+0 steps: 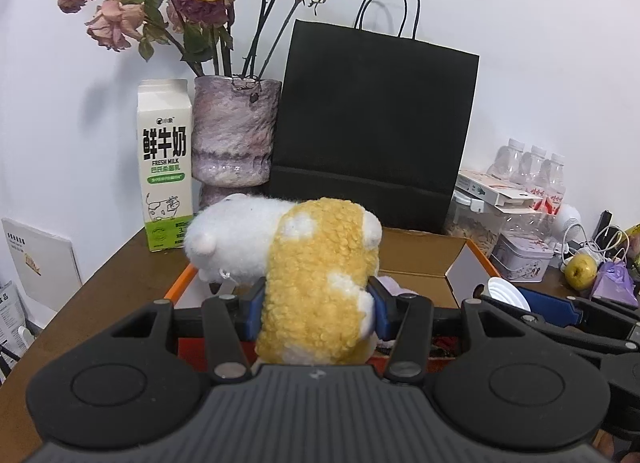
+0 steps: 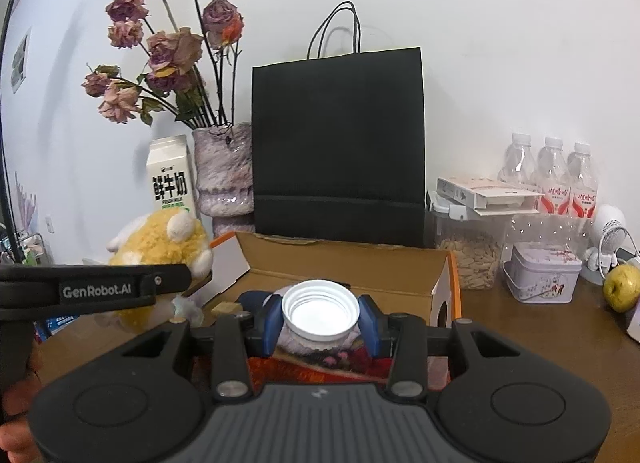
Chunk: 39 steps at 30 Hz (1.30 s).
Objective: Organize objects
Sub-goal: 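Carry the hamster plush and bottle cap with both grippers over the red box, then open both grippers to drop the plush and cap into the box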
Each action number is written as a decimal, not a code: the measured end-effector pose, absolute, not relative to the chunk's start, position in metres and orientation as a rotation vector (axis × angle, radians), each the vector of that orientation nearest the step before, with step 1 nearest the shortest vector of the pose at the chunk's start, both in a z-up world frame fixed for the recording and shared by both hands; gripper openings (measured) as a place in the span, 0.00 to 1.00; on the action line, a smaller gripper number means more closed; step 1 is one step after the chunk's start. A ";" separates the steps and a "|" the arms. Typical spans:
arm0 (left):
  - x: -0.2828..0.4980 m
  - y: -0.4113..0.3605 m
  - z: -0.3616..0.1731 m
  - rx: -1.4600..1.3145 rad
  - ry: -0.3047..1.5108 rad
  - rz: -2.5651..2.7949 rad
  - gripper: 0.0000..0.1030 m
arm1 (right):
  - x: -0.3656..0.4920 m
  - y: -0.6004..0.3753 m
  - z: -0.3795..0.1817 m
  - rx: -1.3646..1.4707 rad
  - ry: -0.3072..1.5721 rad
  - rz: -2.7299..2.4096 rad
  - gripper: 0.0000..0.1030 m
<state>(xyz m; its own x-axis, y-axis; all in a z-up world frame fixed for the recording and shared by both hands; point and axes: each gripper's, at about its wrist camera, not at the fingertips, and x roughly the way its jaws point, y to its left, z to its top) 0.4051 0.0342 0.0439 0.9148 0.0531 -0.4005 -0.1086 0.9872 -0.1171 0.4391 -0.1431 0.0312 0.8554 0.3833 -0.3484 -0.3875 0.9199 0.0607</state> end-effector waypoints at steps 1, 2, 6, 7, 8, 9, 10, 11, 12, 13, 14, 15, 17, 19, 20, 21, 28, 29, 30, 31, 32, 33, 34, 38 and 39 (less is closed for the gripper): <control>0.407 0.034 0.043 -0.138 0.408 0.082 0.50 | 0.443 -0.143 0.031 -0.013 0.363 0.405 0.38; 0.409 0.035 0.043 -0.138 0.409 0.080 0.50 | 0.445 -0.143 0.031 -0.014 0.362 0.406 0.38; 0.414 0.037 0.042 -0.134 0.413 0.080 0.50 | 0.453 -0.143 0.032 -0.017 0.359 0.411 0.38; 0.415 0.037 0.041 -0.133 0.413 0.082 0.50 | 0.454 -0.143 0.032 -0.018 0.357 0.410 0.38; 0.416 0.038 0.041 -0.133 0.414 0.083 0.50 | 0.456 -0.144 0.032 -0.019 0.356 0.409 0.38; 0.417 0.038 0.041 -0.133 0.413 0.085 0.50 | 0.458 -0.144 0.033 -0.020 0.356 0.409 0.38; 0.418 0.039 0.041 -0.134 0.412 0.086 0.50 | 0.459 -0.144 0.033 -0.020 0.355 0.408 0.38; 0.420 0.039 0.040 -0.134 0.412 0.087 0.50 | 0.461 -0.144 0.033 -0.020 0.353 0.407 0.38; 0.421 0.039 0.040 -0.134 0.412 0.088 0.50 | 0.462 -0.144 0.033 -0.021 0.354 0.406 0.38; 0.423 0.039 0.040 -0.133 0.412 0.088 0.50 | 0.464 -0.144 0.032 -0.023 0.354 0.405 0.38; 0.425 0.039 0.040 -0.133 0.412 0.088 0.50 | 0.465 -0.143 0.032 -0.026 0.353 0.405 0.38; 0.425 0.039 0.040 -0.133 0.411 0.088 0.50 | 0.467 -0.143 0.032 -0.029 0.352 0.404 0.38; 0.430 0.038 0.040 -0.131 0.410 0.087 0.50 | 0.470 -0.141 0.032 -0.033 0.351 0.403 0.38; 0.437 0.037 0.041 -0.130 0.409 0.085 0.50 | 0.474 -0.140 0.031 -0.037 0.351 0.400 0.38; 0.440 0.037 0.041 -0.130 0.408 0.083 0.50 | 0.477 -0.140 0.031 -0.039 0.351 0.399 0.38; 0.443 0.037 0.041 -0.129 0.407 0.082 0.50 | 0.479 -0.140 0.031 -0.040 0.351 0.397 0.38; 0.465 0.036 0.040 -0.125 0.406 0.075 0.50 | 0.495 -0.137 0.029 -0.048 0.354 0.391 0.38; 0.468 0.036 0.040 -0.125 0.406 0.074 0.50 | 0.497 -0.136 0.028 -0.050 0.355 0.389 0.38; 0.470 0.037 0.039 -0.125 0.405 0.073 0.50 | 0.500 -0.136 0.028 -0.052 0.356 0.388 0.38; 0.473 0.037 0.039 -0.128 0.403 0.071 0.50 | 0.502 -0.135 0.027 -0.054 0.358 0.388 0.38; 0.475 0.038 0.039 -0.132 0.399 0.070 0.50 | 0.505 -0.135 0.026 -0.056 0.360 0.389 0.38; 0.478 0.038 0.038 -0.131 0.397 0.071 0.50 | 0.506 -0.134 0.025 -0.060 0.362 0.388 0.38; 0.480 0.039 0.038 -0.128 0.397 0.074 0.51 | 0.508 -0.133 0.024 -0.063 0.363 0.387 0.38; 0.487 0.042 0.035 -0.125 0.402 0.087 0.59 | 0.514 -0.132 0.021 -0.069 0.374 0.387 0.39; 0.486 0.042 0.035 -0.124 0.397 0.090 0.71 | 0.515 -0.132 0.020 -0.068 0.380 0.384 0.47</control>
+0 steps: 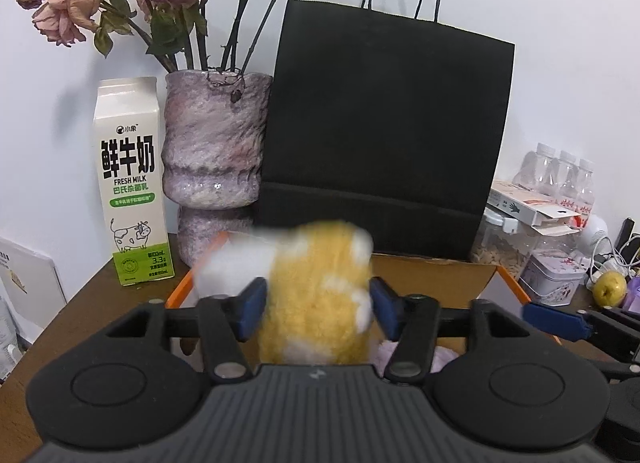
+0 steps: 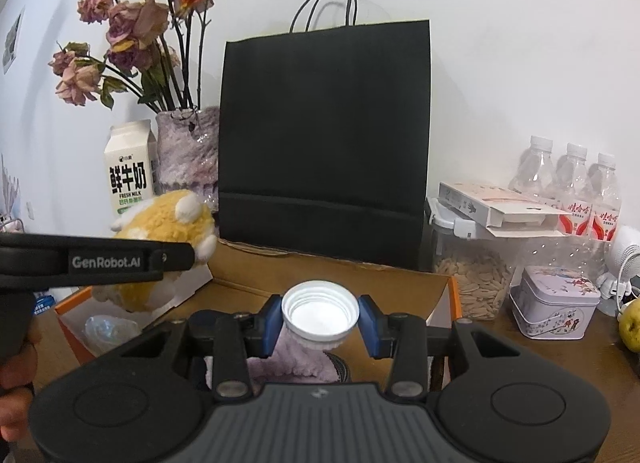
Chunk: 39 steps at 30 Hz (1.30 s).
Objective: Organize objects
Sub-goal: 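Open both grippers to drop the plush and cap into the box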
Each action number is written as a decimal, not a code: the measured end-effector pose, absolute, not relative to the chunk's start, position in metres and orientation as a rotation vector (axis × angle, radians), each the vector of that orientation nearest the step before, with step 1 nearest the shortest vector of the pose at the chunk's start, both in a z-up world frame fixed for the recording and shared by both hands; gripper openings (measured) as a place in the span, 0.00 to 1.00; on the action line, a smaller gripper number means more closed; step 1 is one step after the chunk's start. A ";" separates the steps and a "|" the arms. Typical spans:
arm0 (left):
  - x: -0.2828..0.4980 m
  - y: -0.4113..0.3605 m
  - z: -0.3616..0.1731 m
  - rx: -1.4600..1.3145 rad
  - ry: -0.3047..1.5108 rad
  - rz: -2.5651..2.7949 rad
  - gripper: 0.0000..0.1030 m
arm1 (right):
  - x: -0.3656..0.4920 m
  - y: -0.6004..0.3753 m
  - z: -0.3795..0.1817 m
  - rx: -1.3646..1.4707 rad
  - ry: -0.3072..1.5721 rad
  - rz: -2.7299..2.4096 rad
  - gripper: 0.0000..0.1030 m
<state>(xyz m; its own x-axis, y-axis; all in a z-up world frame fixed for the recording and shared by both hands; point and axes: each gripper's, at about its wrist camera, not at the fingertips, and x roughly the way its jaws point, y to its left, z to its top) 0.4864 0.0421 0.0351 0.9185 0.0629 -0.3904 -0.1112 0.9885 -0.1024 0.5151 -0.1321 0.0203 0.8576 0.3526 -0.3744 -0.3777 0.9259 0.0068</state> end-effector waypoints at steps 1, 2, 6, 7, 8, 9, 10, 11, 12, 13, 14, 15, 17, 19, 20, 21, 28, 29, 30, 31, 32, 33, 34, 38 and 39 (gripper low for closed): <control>0.485 0.042 0.035 -0.121 0.386 0.097 0.79 | 0.516 -0.132 0.019 -0.067 0.386 0.381 0.55; 0.483 0.042 0.036 -0.117 0.370 0.105 0.91 | 0.516 -0.132 0.019 -0.067 0.392 0.377 0.78; 0.478 0.040 0.037 -0.098 0.315 0.141 1.00 | 0.516 -0.132 0.018 -0.072 0.384 0.343 1.00; 0.479 0.040 0.036 -0.096 0.323 0.143 1.00 | 0.516 -0.133 0.018 -0.067 0.385 0.343 1.00; 0.480 0.040 0.035 -0.098 0.329 0.142 1.00 | 0.516 -0.133 0.017 -0.063 0.388 0.343 1.00; 0.481 0.041 0.034 -0.101 0.334 0.144 1.00 | 0.516 -0.133 0.017 -0.062 0.392 0.343 1.00; 0.482 0.041 0.034 -0.102 0.338 0.147 1.00 | 0.516 -0.133 0.017 -0.063 0.393 0.342 1.00; 0.482 0.042 0.033 -0.103 0.341 0.149 1.00 | 0.517 -0.133 0.017 -0.063 0.394 0.341 1.00; 0.482 0.042 0.033 -0.104 0.342 0.151 1.00 | 0.517 -0.133 0.016 -0.064 0.395 0.340 1.00; 0.481 0.042 0.032 -0.106 0.343 0.152 1.00 | 0.516 -0.133 0.016 -0.064 0.397 0.341 1.00; 0.480 0.042 0.032 -0.105 0.341 0.152 1.00 | 0.516 -0.133 0.016 -0.064 0.397 0.342 1.00; 0.480 0.042 0.032 -0.105 0.339 0.151 1.00 | 0.516 -0.133 0.016 -0.064 0.399 0.343 1.00; 0.478 0.043 0.031 -0.104 0.335 0.153 1.00 | 0.516 -0.133 0.016 -0.066 0.401 0.344 1.00; 0.476 0.043 0.031 -0.105 0.332 0.153 1.00 | 0.515 -0.133 0.016 -0.067 0.402 0.346 1.00; 0.475 0.044 0.031 -0.107 0.331 0.154 1.00 | 0.515 -0.133 0.016 -0.066 0.402 0.347 1.00; 0.474 0.044 0.031 -0.108 0.330 0.156 1.00 | 0.514 -0.133 0.016 -0.067 0.403 0.348 1.00; 0.459 0.048 0.032 -0.120 0.308 0.160 1.00 | 0.505 -0.131 0.017 -0.075 0.405 0.359 1.00; 0.456 0.048 0.032 -0.120 0.308 0.162 1.00 | 0.504 -0.131 0.017 -0.077 0.406 0.362 1.00; 0.453 0.048 0.032 -0.121 0.306 0.163 1.00 | 0.501 -0.130 0.017 -0.079 0.406 0.364 1.00; 0.451 0.048 0.032 -0.123 0.305 0.163 1.00 | 0.498 -0.130 0.017 -0.082 0.406 0.367 1.00; 0.448 0.048 0.031 -0.124 0.305 0.164 1.00 | 0.496 -0.130 0.017 -0.084 0.406 0.368 1.00; 0.445 0.047 0.032 -0.125 0.304 0.166 1.00 | 0.493 -0.130 0.017 -0.088 0.405 0.370 1.00; 0.441 0.047 0.031 -0.129 0.297 0.164 1.00 | 0.490 -0.131 0.017 -0.091 0.405 0.371 1.00; 0.426 0.044 0.031 -0.117 0.290 0.164 1.00 | 0.481 -0.133 0.017 -0.094 0.404 0.372 1.00; 0.423 0.043 0.031 -0.113 0.293 0.161 1.00 | 0.477 -0.134 0.017 -0.095 0.403 0.373 1.00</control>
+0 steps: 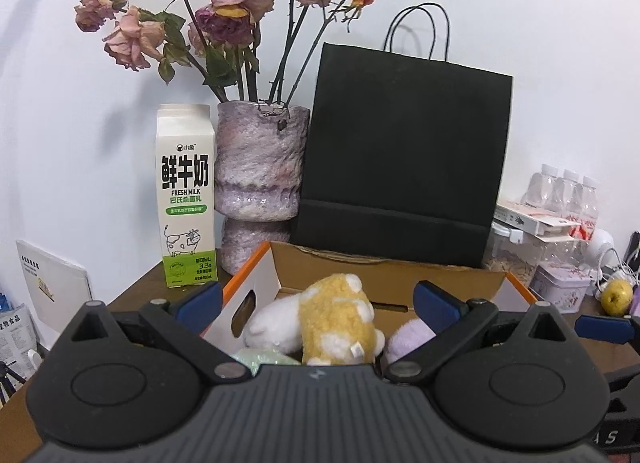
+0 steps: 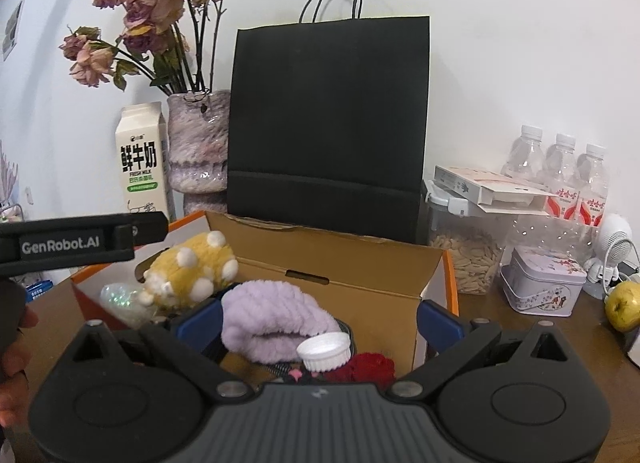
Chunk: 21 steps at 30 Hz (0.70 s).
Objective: Organize objects
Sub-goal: 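Open both grippers to drop the plush and cap into the box, then withdraw both tools over the purple pouch and the white cloth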
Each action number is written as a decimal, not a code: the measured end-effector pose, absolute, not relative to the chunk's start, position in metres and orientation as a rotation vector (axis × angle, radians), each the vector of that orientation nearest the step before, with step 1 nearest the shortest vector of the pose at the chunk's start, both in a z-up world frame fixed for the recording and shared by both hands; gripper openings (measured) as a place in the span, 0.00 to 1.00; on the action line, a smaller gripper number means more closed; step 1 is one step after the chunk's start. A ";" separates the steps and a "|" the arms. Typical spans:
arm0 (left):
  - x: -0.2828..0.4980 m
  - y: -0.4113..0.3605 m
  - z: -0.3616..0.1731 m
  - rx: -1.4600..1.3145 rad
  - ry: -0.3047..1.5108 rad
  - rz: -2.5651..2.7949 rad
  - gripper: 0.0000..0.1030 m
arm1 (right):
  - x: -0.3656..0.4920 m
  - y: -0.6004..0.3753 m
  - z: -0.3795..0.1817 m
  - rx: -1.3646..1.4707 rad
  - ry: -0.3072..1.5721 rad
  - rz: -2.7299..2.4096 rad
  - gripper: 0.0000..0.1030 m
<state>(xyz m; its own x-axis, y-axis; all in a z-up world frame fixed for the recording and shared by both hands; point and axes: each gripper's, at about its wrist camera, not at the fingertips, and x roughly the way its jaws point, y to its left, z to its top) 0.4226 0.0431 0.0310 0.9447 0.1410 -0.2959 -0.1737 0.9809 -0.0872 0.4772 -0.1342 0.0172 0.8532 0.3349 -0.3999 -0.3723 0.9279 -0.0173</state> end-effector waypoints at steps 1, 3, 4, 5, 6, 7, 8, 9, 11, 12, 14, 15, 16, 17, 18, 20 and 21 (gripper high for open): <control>0.418 0.042 0.031 -0.108 0.298 0.158 1.00 | 0.474 -0.136 0.017 -0.097 0.402 0.373 1.00; 0.410 0.040 0.030 -0.107 0.303 0.154 1.00 | 0.465 -0.138 0.017 -0.101 0.400 0.373 1.00; 0.407 0.040 0.030 -0.106 0.305 0.152 1.00 | 0.461 -0.139 0.016 -0.102 0.401 0.373 1.00; 0.402 0.039 0.029 -0.105 0.307 0.150 1.00 | 0.456 -0.141 0.016 -0.103 0.401 0.375 1.00; 0.398 0.038 0.029 -0.104 0.309 0.149 1.00 | 0.453 -0.142 0.016 -0.104 0.402 0.375 1.00; 0.393 0.037 0.028 -0.103 0.311 0.146 1.00 | 0.449 -0.143 0.016 -0.105 0.403 0.375 1.00; 0.389 0.036 0.028 -0.101 0.312 0.144 1.00 | 0.445 -0.144 0.015 -0.108 0.404 0.375 1.00; 0.384 0.035 0.027 -0.101 0.315 0.142 1.00 | 0.441 -0.145 0.015 -0.111 0.406 0.374 1.00; 0.375 0.033 0.025 -0.100 0.321 0.137 1.00 | 0.434 -0.147 0.013 -0.114 0.411 0.371 1.00; 0.371 0.032 0.025 -0.100 0.324 0.136 1.00 | 0.429 -0.149 0.013 -0.115 0.414 0.371 1.00; 0.362 0.031 0.023 -0.100 0.331 0.135 1.00 | 0.421 -0.152 0.011 -0.114 0.420 0.371 1.00; 0.358 0.030 0.022 -0.100 0.334 0.134 1.00 | 0.416 -0.154 0.011 -0.113 0.422 0.369 1.00; 0.353 0.029 0.021 -0.099 0.337 0.133 1.00 | 0.412 -0.155 0.010 -0.113 0.424 0.369 1.00; 0.349 0.029 0.020 -0.098 0.341 0.132 1.00 | 0.408 -0.156 0.009 -0.111 0.427 0.369 1.00; 0.345 0.028 0.019 -0.096 0.343 0.132 1.00 | 0.403 -0.157 0.009 -0.111 0.430 0.371 1.00; 0.336 0.026 0.017 -0.094 0.349 0.130 1.00 | 0.394 -0.158 0.007 -0.114 0.436 0.373 1.00; 0.331 0.026 0.016 -0.092 0.353 0.131 1.00 | 0.389 -0.158 0.006 -0.115 0.438 0.374 1.00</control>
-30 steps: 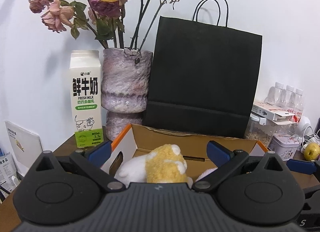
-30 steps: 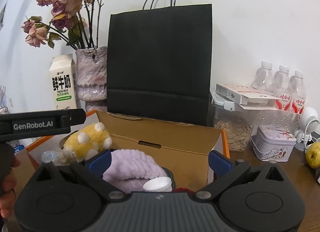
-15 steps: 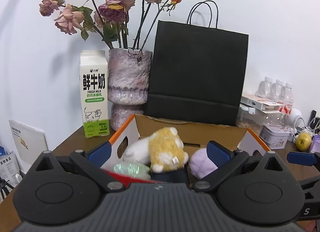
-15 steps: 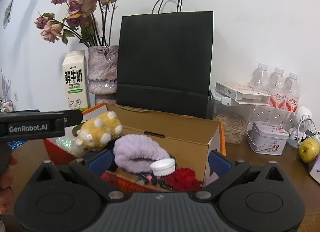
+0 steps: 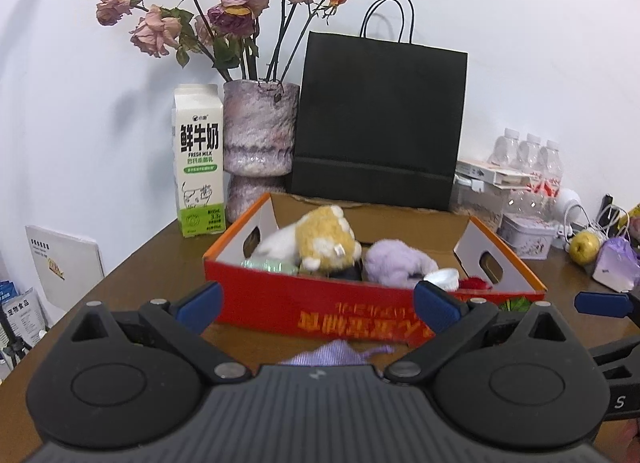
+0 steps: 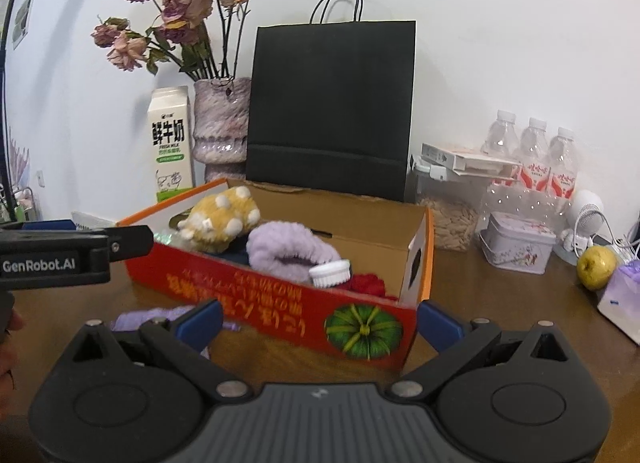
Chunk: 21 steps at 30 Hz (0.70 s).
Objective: Organize objects
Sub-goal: 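Withdraw both tools over the purple pouch and the white cloth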
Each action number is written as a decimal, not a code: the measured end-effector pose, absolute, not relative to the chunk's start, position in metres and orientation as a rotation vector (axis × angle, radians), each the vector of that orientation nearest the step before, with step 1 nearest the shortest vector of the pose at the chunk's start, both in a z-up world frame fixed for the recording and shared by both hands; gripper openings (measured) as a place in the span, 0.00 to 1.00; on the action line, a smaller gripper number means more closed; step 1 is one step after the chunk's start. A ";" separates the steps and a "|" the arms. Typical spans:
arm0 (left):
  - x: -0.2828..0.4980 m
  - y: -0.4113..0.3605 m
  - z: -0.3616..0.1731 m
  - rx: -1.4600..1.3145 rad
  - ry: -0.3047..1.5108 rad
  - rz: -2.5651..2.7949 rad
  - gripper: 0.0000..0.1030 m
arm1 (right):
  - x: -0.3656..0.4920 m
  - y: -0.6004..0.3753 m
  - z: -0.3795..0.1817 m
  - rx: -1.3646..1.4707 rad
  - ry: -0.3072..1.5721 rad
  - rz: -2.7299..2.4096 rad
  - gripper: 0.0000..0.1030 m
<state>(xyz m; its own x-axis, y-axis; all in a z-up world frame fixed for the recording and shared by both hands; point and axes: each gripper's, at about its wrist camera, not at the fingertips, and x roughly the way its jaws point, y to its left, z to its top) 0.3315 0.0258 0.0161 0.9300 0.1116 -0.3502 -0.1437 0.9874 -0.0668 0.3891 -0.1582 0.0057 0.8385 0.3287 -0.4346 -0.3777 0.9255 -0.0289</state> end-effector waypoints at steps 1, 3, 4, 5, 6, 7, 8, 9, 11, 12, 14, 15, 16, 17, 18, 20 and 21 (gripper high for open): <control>0.327 0.025 0.015 -0.089 0.357 0.131 1.00 | 0.384 -0.159 0.005 -0.115 0.441 0.376 1.00; 0.318 0.024 0.013 -0.086 0.362 0.127 1.00 | 0.374 -0.161 0.002 -0.116 0.448 0.378 1.00; 0.314 0.023 0.012 -0.085 0.364 0.128 1.00 | 0.369 -0.162 0.001 -0.115 0.450 0.379 1.00; 0.310 0.023 0.012 -0.083 0.367 0.127 1.00 | 0.364 -0.164 0.000 -0.113 0.452 0.380 1.00; 0.305 0.022 0.011 -0.081 0.370 0.125 1.00 | 0.358 -0.166 -0.002 -0.110 0.455 0.381 1.00; 0.301 0.021 0.010 -0.080 0.372 0.124 1.00 | 0.354 -0.167 -0.003 -0.108 0.459 0.384 1.00; 0.297 0.021 0.009 -0.079 0.374 0.122 1.00 | 0.349 -0.169 -0.004 -0.105 0.462 0.387 1.00; 0.293 0.020 0.007 -0.078 0.377 0.119 1.00 | 0.345 -0.170 -0.004 -0.103 0.464 0.388 1.00; 0.284 0.021 0.005 -0.079 0.383 0.115 1.00 | 0.337 -0.173 -0.006 -0.101 0.467 0.390 1.00; 0.280 0.021 0.004 -0.080 0.386 0.113 1.00 | 0.332 -0.173 -0.007 -0.101 0.468 0.391 1.00; 0.272 0.022 0.001 -0.082 0.397 0.108 1.00 | 0.324 -0.176 -0.009 -0.098 0.473 0.392 1.00; 0.269 0.022 -0.001 -0.081 0.405 0.105 1.00 | 0.321 -0.177 -0.010 -0.097 0.477 0.393 1.00; 0.265 0.023 -0.004 -0.080 0.414 0.100 1.00 | 0.318 -0.178 -0.011 -0.097 0.482 0.393 1.00; 0.263 0.024 -0.005 -0.078 0.421 0.098 1.00 | 0.315 -0.178 -0.013 -0.098 0.485 0.392 1.00; 0.260 0.025 -0.007 -0.078 0.428 0.097 1.00 | 0.312 -0.179 -0.015 -0.099 0.489 0.392 1.00; 0.254 0.028 -0.009 -0.079 0.436 0.095 1.00 | 0.306 -0.180 -0.019 -0.103 0.500 0.391 1.00; 0.251 0.029 -0.010 -0.080 0.438 0.097 1.00 | 0.303 -0.180 -0.022 -0.104 0.509 0.392 1.00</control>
<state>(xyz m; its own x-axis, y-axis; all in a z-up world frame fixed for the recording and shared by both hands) 0.2515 0.0289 -0.0097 0.9010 0.0761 -0.4271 -0.1105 0.9923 -0.0563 0.3032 -0.1804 -0.0216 0.8009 0.3394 -0.4933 -0.3905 0.9206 -0.0007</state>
